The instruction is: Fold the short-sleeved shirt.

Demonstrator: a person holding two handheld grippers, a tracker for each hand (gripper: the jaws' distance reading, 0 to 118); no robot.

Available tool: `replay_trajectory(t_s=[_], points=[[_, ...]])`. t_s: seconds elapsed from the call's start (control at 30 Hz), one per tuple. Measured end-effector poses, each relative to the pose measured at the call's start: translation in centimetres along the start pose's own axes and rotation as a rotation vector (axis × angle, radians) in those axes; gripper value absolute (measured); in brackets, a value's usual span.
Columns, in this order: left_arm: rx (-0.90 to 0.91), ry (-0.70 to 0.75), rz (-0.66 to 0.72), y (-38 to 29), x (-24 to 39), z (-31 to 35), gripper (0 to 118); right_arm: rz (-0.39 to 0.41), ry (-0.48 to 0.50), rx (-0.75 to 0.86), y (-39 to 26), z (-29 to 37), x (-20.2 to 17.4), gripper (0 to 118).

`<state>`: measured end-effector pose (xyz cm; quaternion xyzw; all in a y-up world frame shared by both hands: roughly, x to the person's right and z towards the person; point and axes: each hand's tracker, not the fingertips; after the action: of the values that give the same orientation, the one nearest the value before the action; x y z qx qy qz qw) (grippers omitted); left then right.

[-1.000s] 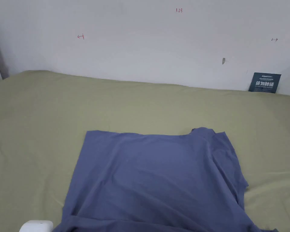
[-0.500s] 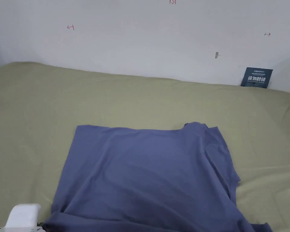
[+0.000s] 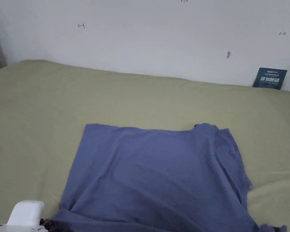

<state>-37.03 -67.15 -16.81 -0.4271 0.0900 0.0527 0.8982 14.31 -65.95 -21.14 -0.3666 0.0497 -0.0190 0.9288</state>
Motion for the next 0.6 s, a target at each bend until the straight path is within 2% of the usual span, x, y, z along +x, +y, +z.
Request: replay_trajectory(t_s=[0.13,0.27,0.43,0.6], points=[[0.018,-0.009,-0.033,1.4,0.0,0.6,1,0.004,0.016,0.059,2.9,0.5,-0.3,0],[0.006,-0.043,-0.053,4.2,-0.4,0.6,1,0.054,0.024,0.078,6.7,-1.1,-0.8,0],[-0.040,-0.053,-0.139,8.9,-0.7,-2.1,1,0.110,0.029,0.052,11.0,-5.9,-0.8,0],[-0.097,-0.063,-0.110,12.4,-1.4,-5.9,1,0.156,0.019,0.019,13.5,-10.3,-1.1,0]])
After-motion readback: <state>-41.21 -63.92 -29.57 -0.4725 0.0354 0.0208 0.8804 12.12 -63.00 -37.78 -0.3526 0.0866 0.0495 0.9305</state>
